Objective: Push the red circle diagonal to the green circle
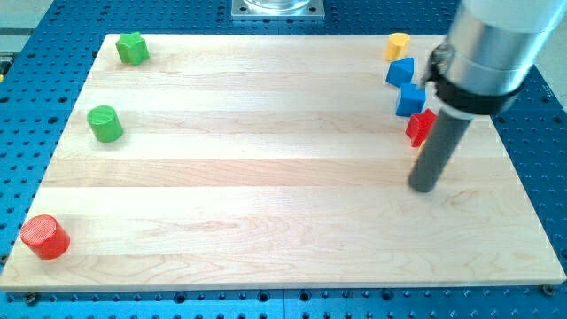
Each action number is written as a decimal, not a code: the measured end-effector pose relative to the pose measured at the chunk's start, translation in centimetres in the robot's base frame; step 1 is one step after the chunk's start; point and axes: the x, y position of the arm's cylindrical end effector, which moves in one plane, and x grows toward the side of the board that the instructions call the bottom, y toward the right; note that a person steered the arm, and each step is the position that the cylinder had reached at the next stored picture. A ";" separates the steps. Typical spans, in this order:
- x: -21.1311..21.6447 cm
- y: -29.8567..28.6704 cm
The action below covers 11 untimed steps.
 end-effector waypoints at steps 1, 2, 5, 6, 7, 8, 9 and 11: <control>1.1 -7.9; 8.6 -21.0; 5.7 -41.0; 3.4 -36.7; 10.6 -40.9; 7.9 -45.8; 0.6 -43.8; -1.4 -24.7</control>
